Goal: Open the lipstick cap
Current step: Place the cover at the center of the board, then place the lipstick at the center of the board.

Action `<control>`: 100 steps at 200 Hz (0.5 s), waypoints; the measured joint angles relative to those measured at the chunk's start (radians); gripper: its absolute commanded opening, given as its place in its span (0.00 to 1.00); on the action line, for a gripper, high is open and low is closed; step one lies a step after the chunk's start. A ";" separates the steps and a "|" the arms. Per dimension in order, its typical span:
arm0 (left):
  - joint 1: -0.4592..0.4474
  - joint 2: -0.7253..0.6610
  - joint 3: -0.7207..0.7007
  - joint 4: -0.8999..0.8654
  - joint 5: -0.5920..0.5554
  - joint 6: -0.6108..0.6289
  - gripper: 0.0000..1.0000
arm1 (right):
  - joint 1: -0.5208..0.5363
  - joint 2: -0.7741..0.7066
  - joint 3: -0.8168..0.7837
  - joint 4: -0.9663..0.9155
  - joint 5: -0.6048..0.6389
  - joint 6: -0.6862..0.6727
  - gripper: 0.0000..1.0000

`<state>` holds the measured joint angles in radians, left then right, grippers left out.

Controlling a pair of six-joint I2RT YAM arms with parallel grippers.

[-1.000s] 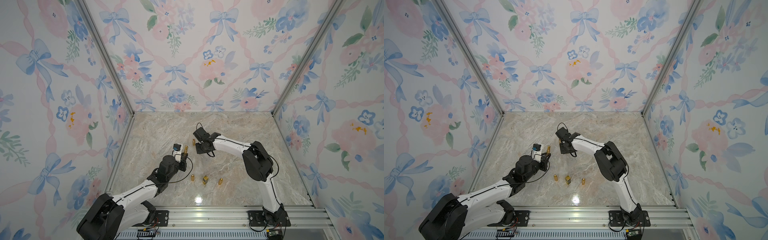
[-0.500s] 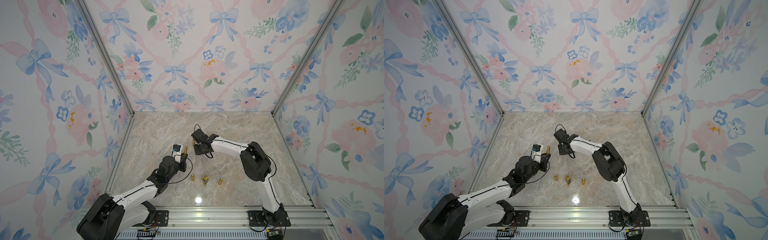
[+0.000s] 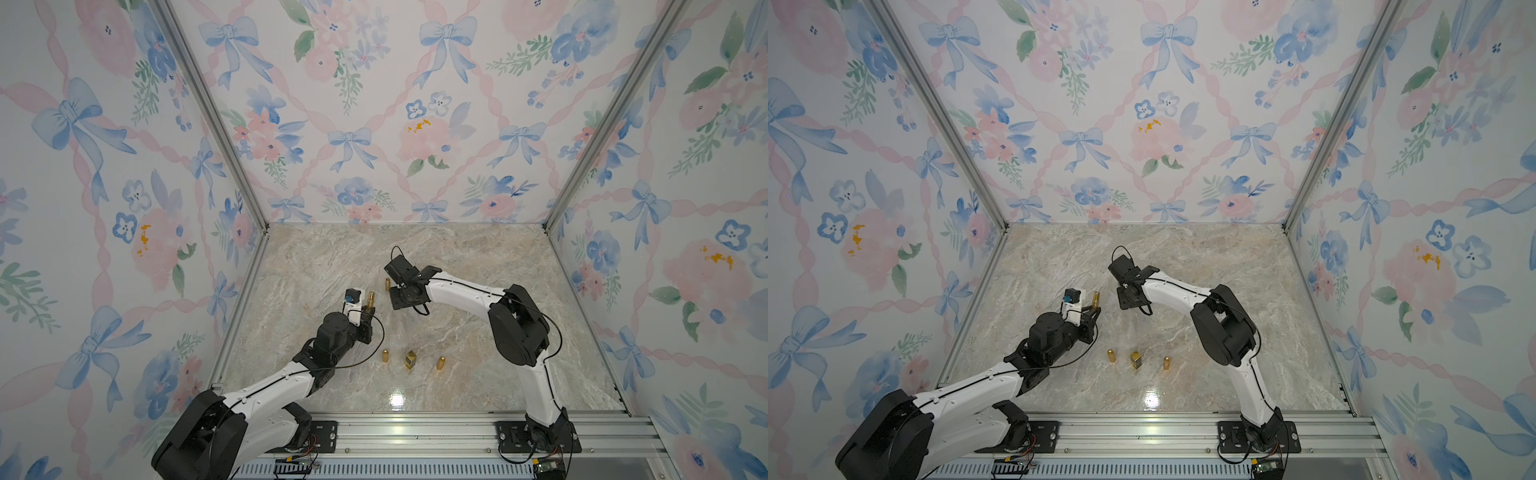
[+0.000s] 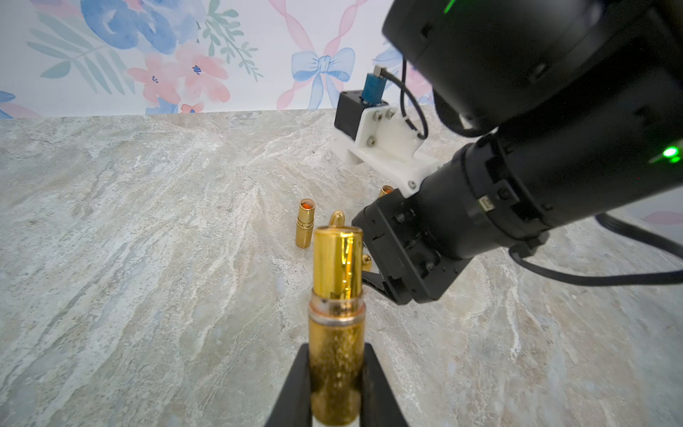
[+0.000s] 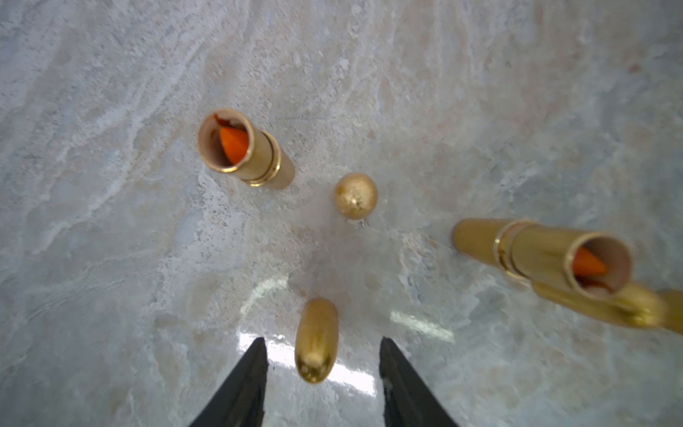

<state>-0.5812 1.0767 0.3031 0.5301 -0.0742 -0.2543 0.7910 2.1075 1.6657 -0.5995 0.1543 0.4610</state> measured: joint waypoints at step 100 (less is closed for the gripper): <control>0.000 0.075 0.063 0.035 0.140 0.071 0.00 | -0.043 -0.377 -0.146 -0.046 -0.407 0.044 0.62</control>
<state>-0.5816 1.1515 0.3656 0.5655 0.0654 -0.1837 0.7479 1.7302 1.5196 -0.6456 -0.2531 0.5049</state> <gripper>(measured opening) 0.200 0.610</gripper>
